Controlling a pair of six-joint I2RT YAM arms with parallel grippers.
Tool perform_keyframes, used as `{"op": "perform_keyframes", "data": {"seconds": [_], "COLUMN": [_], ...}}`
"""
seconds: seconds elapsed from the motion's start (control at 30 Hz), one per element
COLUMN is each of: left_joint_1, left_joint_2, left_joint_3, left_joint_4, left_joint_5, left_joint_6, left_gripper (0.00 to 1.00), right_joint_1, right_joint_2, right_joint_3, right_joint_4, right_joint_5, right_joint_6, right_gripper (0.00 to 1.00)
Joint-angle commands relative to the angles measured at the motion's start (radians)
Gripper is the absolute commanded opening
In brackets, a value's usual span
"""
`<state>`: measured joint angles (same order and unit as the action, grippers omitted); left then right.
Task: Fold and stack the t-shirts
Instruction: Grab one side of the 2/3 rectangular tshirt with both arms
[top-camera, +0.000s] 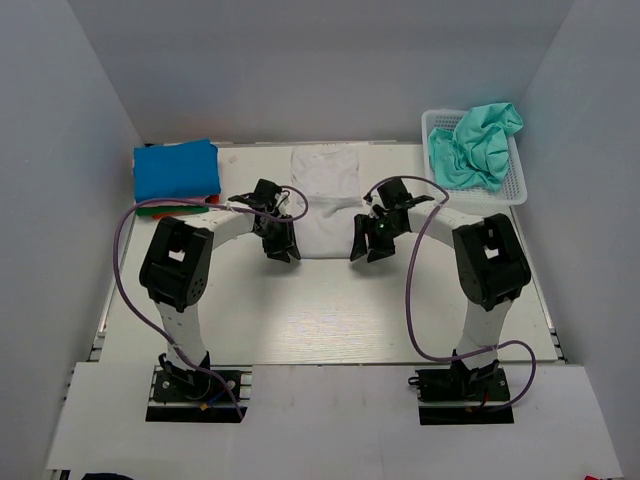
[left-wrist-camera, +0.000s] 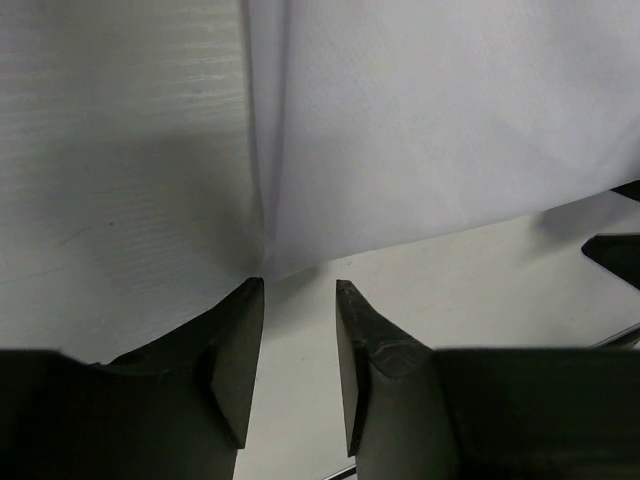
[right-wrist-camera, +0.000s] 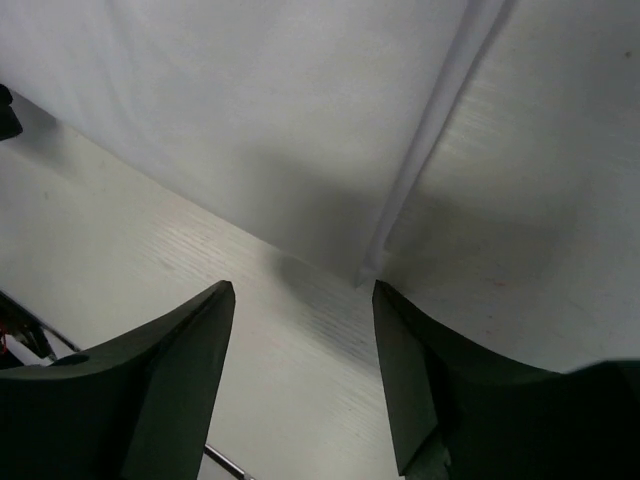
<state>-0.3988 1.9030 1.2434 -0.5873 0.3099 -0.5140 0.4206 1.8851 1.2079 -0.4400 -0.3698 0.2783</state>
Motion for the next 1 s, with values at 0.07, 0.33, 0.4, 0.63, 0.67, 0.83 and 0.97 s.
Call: {"op": "perform_keyframes", "data": {"seconds": [0.07,0.33,0.4,0.63,0.67,0.83,0.97], "left_joint_1": [-0.014,-0.014,-0.014,-0.014,-0.014,-0.014,-0.023], "left_joint_2": [0.001,0.019,0.034,0.045,0.033,-0.08,-0.146], "left_joint_3": [-0.013,-0.024,0.011,0.045,0.036,0.011,-0.01], "left_joint_4": [0.04,0.092,0.081,0.102,0.115,0.144,0.071], "left_joint_5": [0.027,0.018,-0.005,-0.025,-0.025,-0.048,-0.023], "left_joint_6": [0.003,0.012,0.012,0.022,0.032,0.046,0.057], "left_gripper": [0.37,0.08,0.0,0.0,0.0,0.0,0.0], "right_joint_1": [-0.002,-0.002,-0.002,-0.002,-0.002,0.004,0.007], "right_joint_2": [0.029,0.032,0.049,0.065,0.062,0.011,-0.085], "right_joint_3": [0.024,-0.002,0.016,0.077,0.076,0.079,0.032], "right_joint_4": [0.015,0.095,0.089,0.069,0.067,0.046,-0.029], "right_joint_5": [0.009,0.019,0.031,0.094,0.106,0.1,0.054], "right_joint_6": [-0.002,0.009,0.006,-0.024,-0.033,-0.06,-0.071], "right_gripper": [0.56,0.33,0.33,0.21,0.16,0.0,0.0]}}
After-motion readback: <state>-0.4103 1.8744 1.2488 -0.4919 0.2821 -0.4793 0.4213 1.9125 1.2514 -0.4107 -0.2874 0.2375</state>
